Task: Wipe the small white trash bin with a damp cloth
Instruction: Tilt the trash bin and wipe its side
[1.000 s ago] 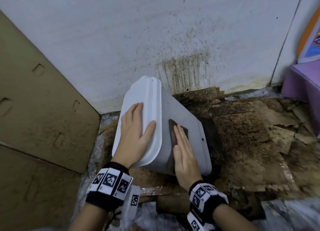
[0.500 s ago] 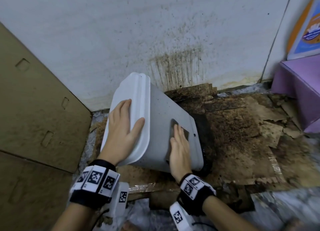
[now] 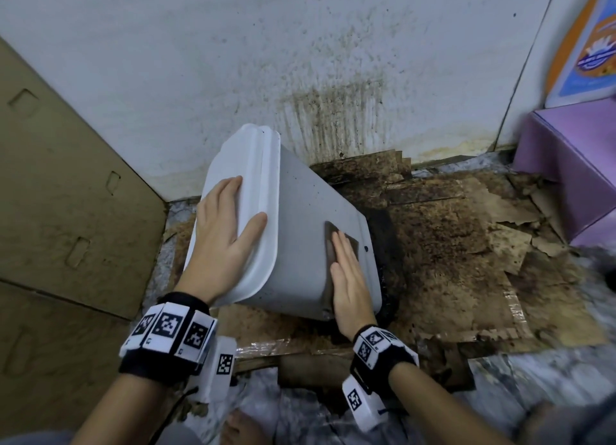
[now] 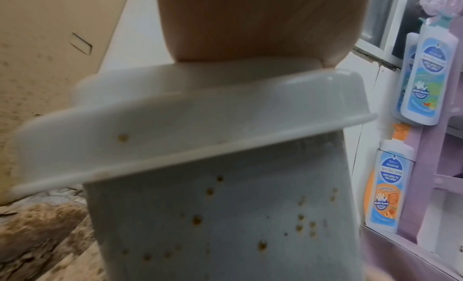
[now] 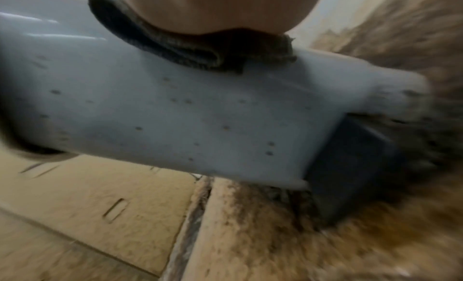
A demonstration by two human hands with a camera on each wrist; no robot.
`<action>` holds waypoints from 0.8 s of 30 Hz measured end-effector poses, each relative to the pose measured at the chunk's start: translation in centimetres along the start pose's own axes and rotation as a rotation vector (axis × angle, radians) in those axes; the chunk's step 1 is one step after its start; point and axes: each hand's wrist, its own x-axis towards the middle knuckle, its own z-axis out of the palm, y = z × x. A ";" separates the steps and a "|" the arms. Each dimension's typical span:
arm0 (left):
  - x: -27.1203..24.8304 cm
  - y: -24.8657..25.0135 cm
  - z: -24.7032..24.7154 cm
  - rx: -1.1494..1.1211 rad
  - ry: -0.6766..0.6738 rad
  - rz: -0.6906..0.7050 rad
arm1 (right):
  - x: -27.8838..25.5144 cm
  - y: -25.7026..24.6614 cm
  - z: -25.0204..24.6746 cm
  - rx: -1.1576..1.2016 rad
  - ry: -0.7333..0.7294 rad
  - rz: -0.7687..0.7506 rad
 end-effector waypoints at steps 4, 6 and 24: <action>0.0 0.2 0.1 -0.011 -0.008 0.006 | -0.5 3.5 -0.8 0.023 0.034 0.233; 0.1 0.2 0.1 -0.011 -0.011 0.008 | -0.6 4.0 -0.9 0.033 0.050 0.332; 0.4 -0.1 -0.1 0.011 0.009 -0.005 | 0.8 -10.3 2.9 0.052 -0.019 0.025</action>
